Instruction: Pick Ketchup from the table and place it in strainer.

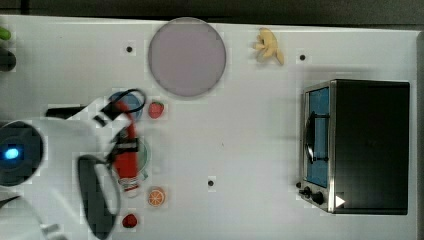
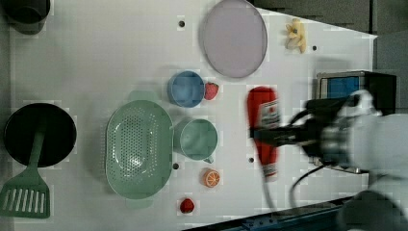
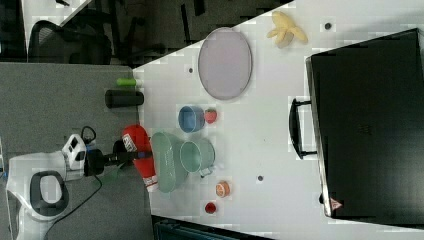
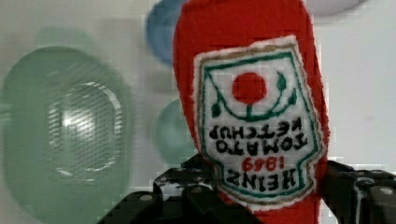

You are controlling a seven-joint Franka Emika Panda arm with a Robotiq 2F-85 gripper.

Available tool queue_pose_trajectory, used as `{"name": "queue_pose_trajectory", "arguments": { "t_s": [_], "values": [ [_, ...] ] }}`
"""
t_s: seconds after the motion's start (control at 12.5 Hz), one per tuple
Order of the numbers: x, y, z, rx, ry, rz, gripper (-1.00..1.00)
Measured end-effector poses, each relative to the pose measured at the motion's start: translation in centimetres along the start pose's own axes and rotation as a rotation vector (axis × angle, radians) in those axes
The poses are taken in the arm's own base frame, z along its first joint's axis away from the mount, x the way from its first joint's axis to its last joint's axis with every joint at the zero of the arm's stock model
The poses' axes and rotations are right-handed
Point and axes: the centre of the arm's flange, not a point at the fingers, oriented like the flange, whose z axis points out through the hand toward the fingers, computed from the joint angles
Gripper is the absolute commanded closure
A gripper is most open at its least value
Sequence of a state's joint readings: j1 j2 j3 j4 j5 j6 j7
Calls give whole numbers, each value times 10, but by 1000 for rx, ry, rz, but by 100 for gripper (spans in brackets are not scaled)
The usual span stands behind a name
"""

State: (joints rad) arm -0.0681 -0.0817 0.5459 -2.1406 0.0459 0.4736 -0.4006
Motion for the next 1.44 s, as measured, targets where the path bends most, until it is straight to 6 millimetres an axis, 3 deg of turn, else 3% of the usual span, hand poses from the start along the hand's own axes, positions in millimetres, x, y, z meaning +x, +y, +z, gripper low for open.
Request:
{"name": "queue_pose_trajectory", "arguments": {
  "t_s": [0.32,0.56,0.64,0.88,1.12,1.28,1.44],
  "values": [
    [-26,-104,54,112,-22,63,-23],
    [-38,-146,91,205,-53,122,-23],
    [-39,-152,104,235,-60,134,-31],
    [-34,-161,149,296,-96,166,-96],
    [-28,-156,179,298,-101,166,-100],
    [-23,-145,182,278,-116,226,-100],
    [-20,-128,172,215,-146,294,-100]
  ]
}}
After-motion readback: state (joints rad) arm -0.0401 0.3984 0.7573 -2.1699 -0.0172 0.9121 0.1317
